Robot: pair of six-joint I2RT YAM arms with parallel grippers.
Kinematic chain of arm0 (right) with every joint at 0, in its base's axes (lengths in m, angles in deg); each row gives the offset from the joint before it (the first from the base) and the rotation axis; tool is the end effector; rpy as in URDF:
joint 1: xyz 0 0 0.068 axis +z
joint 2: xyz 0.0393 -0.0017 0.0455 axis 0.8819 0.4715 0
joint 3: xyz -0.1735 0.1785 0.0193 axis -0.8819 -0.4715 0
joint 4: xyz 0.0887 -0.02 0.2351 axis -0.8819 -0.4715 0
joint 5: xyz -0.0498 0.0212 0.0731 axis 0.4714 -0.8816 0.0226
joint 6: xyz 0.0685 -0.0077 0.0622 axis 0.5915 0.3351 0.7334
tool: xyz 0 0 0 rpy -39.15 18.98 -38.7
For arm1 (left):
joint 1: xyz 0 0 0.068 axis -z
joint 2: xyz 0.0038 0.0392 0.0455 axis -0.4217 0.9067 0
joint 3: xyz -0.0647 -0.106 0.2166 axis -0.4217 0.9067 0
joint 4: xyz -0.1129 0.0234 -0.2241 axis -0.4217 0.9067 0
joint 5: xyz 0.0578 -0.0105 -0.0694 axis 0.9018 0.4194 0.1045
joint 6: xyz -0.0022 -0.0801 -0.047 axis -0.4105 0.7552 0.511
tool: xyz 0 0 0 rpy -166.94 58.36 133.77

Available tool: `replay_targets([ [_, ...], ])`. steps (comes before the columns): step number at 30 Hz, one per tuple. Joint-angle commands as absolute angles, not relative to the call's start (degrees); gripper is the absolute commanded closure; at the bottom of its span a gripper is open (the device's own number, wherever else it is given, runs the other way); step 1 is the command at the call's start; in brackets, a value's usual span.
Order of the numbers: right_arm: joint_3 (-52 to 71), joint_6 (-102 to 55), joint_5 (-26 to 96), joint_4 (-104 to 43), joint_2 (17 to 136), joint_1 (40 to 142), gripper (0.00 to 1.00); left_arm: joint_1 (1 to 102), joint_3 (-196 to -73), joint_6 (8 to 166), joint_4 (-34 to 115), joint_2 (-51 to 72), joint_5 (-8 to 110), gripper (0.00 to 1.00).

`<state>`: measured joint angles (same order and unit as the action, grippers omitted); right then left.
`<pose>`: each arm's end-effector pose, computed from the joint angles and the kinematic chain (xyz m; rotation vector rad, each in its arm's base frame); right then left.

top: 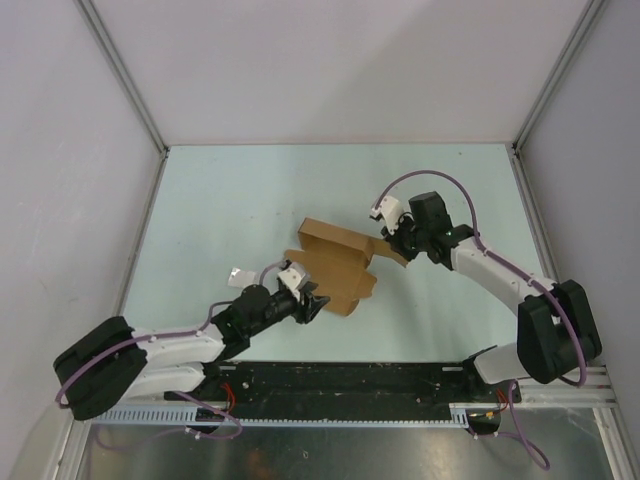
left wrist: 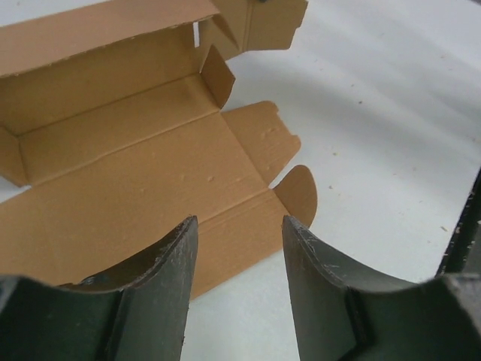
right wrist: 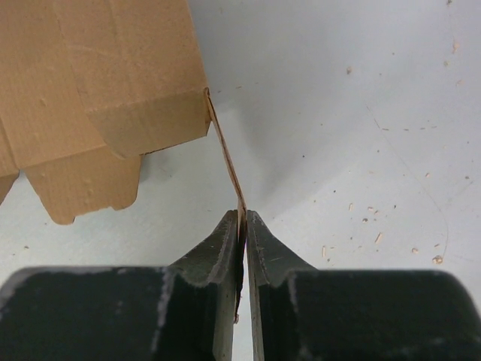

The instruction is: Fold the paper box

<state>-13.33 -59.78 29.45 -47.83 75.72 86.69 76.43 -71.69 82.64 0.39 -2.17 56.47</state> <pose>0.2865 0.1536 0.1836 -1.1686 2.0407 0.2374 0.1546 -0.2002 0.1461 0.7135 1.6765 -0.7822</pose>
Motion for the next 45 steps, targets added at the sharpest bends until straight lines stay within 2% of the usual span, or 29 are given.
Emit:
replay_targets([
  [1, -11.2, -64.1, 26.3, -45.4, 77.1, 85.8, 0.87, 77.3, -74.6, 82.0, -5.4, 1.1, 62.4, 0.46],
  [4, -11.2, -62.6, 23.9, -43.5, 78.2, 85.9, 0.82, 77.5, -76.4, 81.6, -7.9, 6.1, 65.8, 0.46],
  [5, -11.2, -62.4, 23.7, -43.5, 78.5, 85.9, 0.76, 77.5, -77.2, 81.2, -8.1, 7.6, 66.5, 0.46],
  [11, -11.2, -57.3, 23.7, -42.1, 78.4, 85.1, 0.59, 77.5, -81.6, 80.4, -10.1, 15.9, 71.1, 0.47],
  [19, -11.2, -48.9, 22.9, -42.1, 75.6, 84.7, 0.5, 77.5, -81.1, 83.2, -11.6, 21.0, 69.8, 0.48],
  [23, -11.2, -40.2, 28.4, -42.2, 73.3, 84.8, 0.41, 77.6, -80.1, 84.4, -12.6, 22.5, 69.3, 0.49],
  [27, -11.3, -29.4, 33.6, -44.7, 71.2, 84.6, 0.39, 77.7, -80.4, 85.4, -13.4, 23.2, 68.4, 0.49],
  [31, -11.6, -21.3, 38.4, -47.7, 69.3, 84.8, 0.39, 78.4, -82.8, 86.5, -13.8, 24.6, 66.7, 0.49],
  [35, -12.9, -13.3, 44.8, -50.5, 67.4, 85.2, 0.46, 78.6, -85.6, 89.6, -14.5, 27.1, 64.0, 0.5],
  [38, -14.3, -8.7, 48.1, -51.9, 65.4, 85.2, 0.51, 78.8, -87.8, 90.6, -16.1, 29.5, 61.3, 0.57],
  [40, -15.5, -6.4, 49.6, -52.2, 63.8, 85.1, 0.54, 79.2, -88.6, 90.6, -17.7, 31.6, 59.6, 0.64],
  [45, -17.6, -3.3, 49.7, -53.8, 62.7, 83.8, 0.7, 79.6, -91.4, 91.4, -19.6, 36.0, 55.4, 0.83],
])
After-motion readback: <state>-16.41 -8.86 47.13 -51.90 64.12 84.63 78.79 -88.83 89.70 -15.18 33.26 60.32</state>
